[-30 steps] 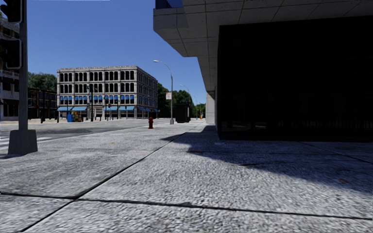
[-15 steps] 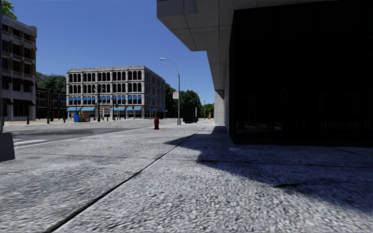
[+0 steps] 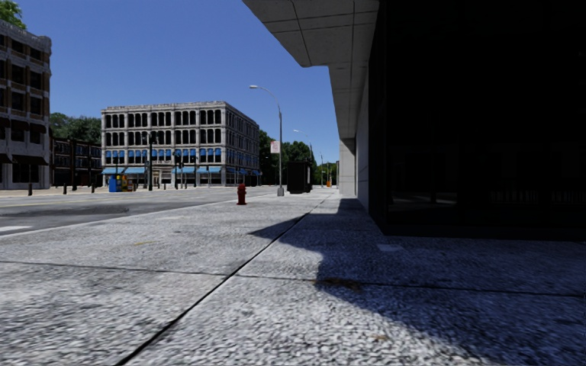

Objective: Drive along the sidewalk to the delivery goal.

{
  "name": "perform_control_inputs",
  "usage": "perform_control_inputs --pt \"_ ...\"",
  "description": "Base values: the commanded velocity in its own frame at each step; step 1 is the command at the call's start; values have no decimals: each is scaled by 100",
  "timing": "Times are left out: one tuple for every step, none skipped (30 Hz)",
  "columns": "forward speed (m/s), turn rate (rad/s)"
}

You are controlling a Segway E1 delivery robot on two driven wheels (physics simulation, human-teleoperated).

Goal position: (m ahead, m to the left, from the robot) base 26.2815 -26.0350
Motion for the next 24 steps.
perform_control_inputs --pt "200 0" --pt "200 0" --pt "200 0" --pt "200 0" --pt "200 0" --pt "200 0" --pt "200 0" --pt "200 0" --pt "200 0" --pt "200 0" --pt "200 0" --pt "200 0" --pt "200 0" --pt "200 0" --pt "200 0" --pt "200 0" --pt "200 0" --pt "200 0" --pt "200 0" --pt "200 0" --pt "200 0" --pt "200 0" --pt "200 0" --pt "200 0"
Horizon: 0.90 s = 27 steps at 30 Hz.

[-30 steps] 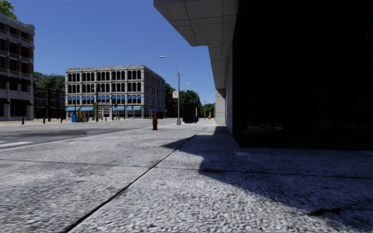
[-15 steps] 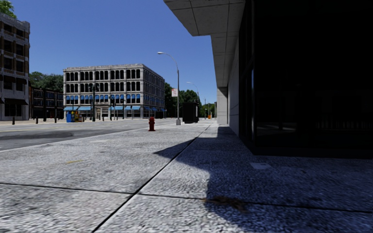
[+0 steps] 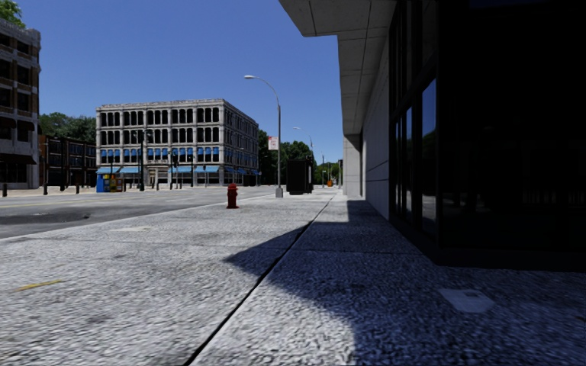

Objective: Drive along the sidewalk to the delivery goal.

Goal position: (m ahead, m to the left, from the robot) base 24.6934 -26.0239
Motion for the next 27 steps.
perform_control_inputs --pt "200 0" --pt "200 0" --pt "200 0" --pt "200 0" --pt "200 0" --pt "200 0" --pt "200 0" --pt "200 0" --pt "200 0" --pt "200 0" --pt "200 0" --pt "200 0" --pt "200 0" --pt "200 0" --pt "200 0" --pt "200 0" --pt "200 0" --pt "200 0" --pt "200 0" --pt "200 0" --pt "200 0" --pt "200 0" --pt "200 0" --pt "200 0" --pt "200 0" --pt "200 0" --pt "200 0"
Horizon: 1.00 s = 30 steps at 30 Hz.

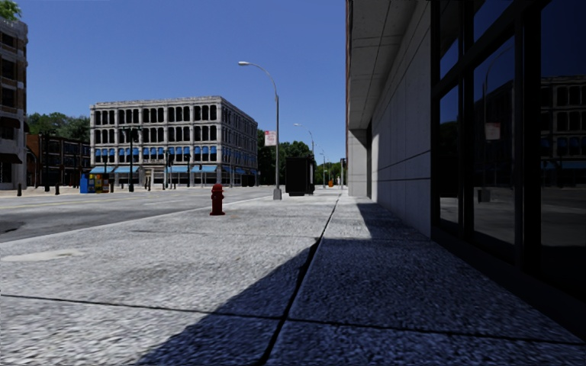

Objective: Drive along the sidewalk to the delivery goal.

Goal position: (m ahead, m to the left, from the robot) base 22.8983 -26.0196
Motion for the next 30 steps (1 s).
perform_control_inputs --pt "200 0" --pt "200 0" --pt "200 0" --pt "200 0" --pt "200 0" --pt "200 0" --pt "200 0" --pt "200 0" --pt "200 0" --pt "200 0" --pt "200 0" --pt "200 0" --pt "200 0" --pt "200 0" --pt "200 0" --pt "200 0" --pt "200 0" --pt "200 0" --pt "200 0" --pt "200 0" --pt "200 0" --pt "200 0" --pt "200 0" --pt "200 0" --pt "200 0" --pt "200 0" --pt "200 0" --pt "200 0" --pt "200 0" --pt "200 0"
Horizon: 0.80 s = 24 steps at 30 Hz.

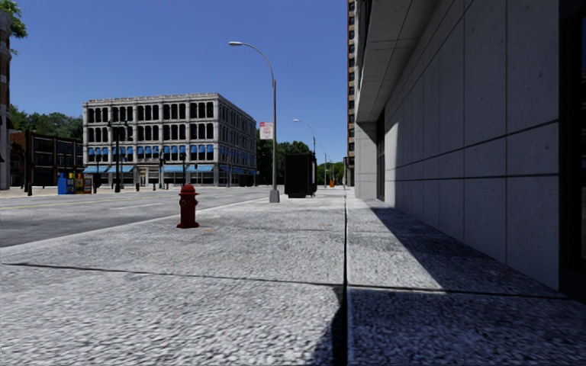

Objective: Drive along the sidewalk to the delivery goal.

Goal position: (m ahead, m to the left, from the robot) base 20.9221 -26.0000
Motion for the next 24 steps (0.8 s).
perform_control_inputs --pt "200 0" --pt "200 0" --pt "200 0" --pt "200 0" --pt "200 0" --pt "200 0" --pt "200 0" --pt "200 0" --pt "200 0" --pt "200 0" --pt "200 0" --pt "200 0" --pt "200 0" --pt "200 0" --pt "200 0" --pt "200 -7" --pt "200 -10" --pt "200 -13" --pt "200 -13" --pt "200 -19" --pt "200 -22" --pt "200 -25" --pt "200 -26" --pt "200 -26"
